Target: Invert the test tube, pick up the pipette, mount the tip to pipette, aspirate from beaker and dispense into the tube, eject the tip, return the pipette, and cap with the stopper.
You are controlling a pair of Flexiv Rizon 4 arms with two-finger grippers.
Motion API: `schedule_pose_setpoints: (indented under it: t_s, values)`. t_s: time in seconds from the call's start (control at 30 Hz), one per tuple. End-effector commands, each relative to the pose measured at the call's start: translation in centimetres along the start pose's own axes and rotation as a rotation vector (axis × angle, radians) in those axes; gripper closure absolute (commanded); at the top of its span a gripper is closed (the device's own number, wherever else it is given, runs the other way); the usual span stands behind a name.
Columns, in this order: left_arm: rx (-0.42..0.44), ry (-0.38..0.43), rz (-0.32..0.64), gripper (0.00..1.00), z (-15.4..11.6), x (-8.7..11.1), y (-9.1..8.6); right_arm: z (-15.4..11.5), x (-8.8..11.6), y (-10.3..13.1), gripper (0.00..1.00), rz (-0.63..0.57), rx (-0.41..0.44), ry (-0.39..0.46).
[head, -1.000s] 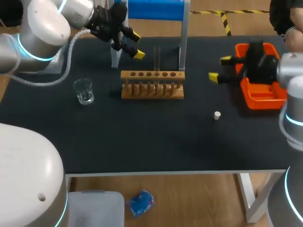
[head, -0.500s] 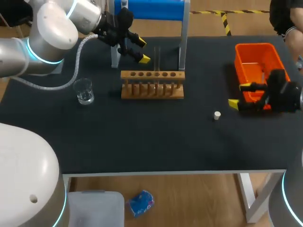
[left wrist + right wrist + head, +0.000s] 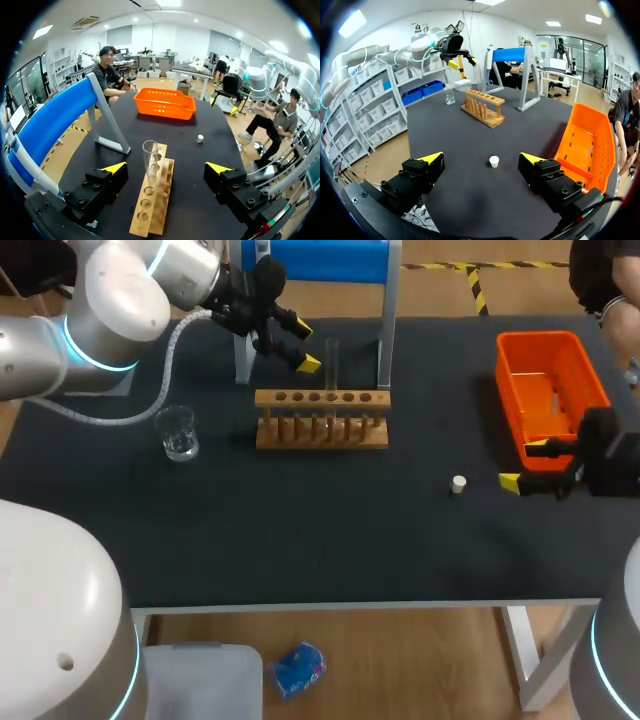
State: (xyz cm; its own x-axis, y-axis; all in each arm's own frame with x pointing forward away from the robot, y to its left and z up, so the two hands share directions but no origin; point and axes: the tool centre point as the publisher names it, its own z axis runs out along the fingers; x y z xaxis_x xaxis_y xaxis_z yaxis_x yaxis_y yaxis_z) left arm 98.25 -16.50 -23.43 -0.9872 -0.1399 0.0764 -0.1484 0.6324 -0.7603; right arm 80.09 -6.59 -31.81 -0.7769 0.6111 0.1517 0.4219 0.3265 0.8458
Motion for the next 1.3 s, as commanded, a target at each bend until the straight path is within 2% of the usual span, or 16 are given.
schedule_pose_setpoints:
  t_s: [0.03,0.13,0.27,0.43,0.6,0.83,1.23,1.3]
  values:
    - [-0.003,0.002,-0.001,0.0,-0.1,0.0,-0.1,-0.1,0.1,-0.1,0.0,-0.001,-0.002,-0.002]
    - [-0.003,0.002,-0.001,0.0,-0.1,0.0,-0.1,-0.1,0.1,-0.1,0.0,-0.001,-0.002,-0.002]
    - [-0.003,0.002,-0.001,0.0,-0.1,0.0,-0.1,1.3,0.2,-0.1,0.0,-0.037,0.035,-0.034]
    - [-0.003,0.002,-0.001,0.0,-0.1,0.0,-0.1,2.4,0.3,-1.0,0.0,-0.072,0.069,-0.064]
    - [-0.003,0.002,-0.001,0.0,-0.1,0.0,-0.1,3.5,-0.5,-2.2,0.0,-0.086,0.085,-0.087]
    - [-0.003,0.002,-0.001,0.0,-0.1,0.0,-0.1,5.4,-1.1,-3.5,0.0,-0.106,0.105,-0.084]
    - [-0.003,0.002,-0.001,0.0,-0.1,0.0,-0.1,8.0,-1.6,-4.3,0.0,-0.078,0.105,-0.064]
    - [-0.003,0.002,-0.001,0.0,-0.1,0.0,-0.1,8.4,-1.8,-4.4,0.07,-0.077,0.107,-0.061]
